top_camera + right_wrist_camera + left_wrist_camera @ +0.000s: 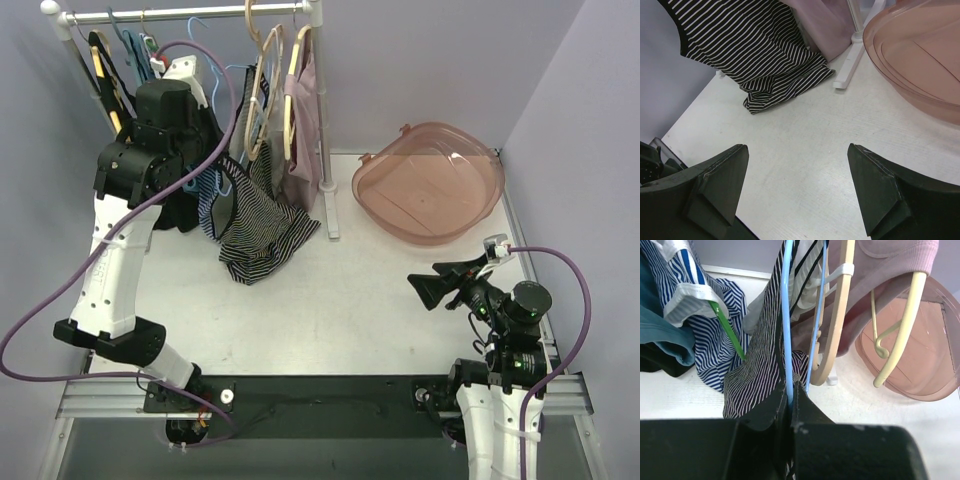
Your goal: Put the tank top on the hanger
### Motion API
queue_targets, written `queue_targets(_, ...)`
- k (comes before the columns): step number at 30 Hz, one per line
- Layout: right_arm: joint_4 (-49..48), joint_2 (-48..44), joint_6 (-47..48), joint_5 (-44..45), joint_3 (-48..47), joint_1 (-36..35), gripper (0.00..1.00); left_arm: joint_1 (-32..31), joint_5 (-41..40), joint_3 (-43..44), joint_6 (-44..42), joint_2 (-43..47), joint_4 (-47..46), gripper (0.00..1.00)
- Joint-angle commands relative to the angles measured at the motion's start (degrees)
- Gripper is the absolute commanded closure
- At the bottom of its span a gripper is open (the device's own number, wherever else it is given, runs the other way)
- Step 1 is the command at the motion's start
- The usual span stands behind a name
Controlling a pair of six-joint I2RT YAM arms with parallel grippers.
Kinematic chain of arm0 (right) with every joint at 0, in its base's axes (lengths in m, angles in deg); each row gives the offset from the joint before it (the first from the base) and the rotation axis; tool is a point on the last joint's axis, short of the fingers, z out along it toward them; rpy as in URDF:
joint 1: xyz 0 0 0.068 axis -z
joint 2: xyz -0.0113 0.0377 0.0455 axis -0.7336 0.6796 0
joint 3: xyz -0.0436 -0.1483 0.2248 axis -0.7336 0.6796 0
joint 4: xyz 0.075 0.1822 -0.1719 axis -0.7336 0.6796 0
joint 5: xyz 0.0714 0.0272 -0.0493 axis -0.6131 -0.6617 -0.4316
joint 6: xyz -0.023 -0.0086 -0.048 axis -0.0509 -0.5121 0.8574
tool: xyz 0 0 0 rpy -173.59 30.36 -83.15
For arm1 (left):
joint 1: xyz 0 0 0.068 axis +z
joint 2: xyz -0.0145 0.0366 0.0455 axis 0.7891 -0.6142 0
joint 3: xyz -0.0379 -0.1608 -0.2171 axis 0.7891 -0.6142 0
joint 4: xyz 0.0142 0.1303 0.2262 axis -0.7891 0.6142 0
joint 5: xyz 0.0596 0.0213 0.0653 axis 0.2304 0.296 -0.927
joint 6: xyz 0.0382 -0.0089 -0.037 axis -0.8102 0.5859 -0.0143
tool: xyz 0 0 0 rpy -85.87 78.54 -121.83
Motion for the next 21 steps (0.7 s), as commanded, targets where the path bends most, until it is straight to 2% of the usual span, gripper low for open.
queue_targets(1, -2.6, -0.8, -0.9, -0.3, 0.0, 0.5, 0.18, -0.4, -3.0, 4.7, 1.4, -0.7, -2.7, 1.0)
queue_targets(6, -2.6, -1.0, -1.2, 0.0, -0.1, 0.7, 0.17, -0.4, -4.4, 16.4, 1.0, -6.8, 1.5, 1.0)
queue_targets(8, -2.6, -1.0, -1.2, 0.0, -0.1, 0.8, 0.17, -0.4, -7.1, 17.8, -0.3, -7.8, 2.3, 1.0)
queue_targets(12, -2.5, -1.4, -1.3, 0.1, 0.1, 1.0, 0.17, 0.2, -10.6, 14.6, -2.3, -7.3, 1.4, 1.0)
queue_targets(15, -2.5, -1.4, -1.3, 0.2, 0.3, 1.1, 0.17, 1.0, -10.5, 12.2, -3.0, -6.0, -2.3, 1.0)
queue_targets(21, -2.5, -1.6, -1.3, 0.2, 0.6, 1.4, 0.17, 1.3, -7.2, 13.8, -6.3, -7.2, -7.7, 1.0)
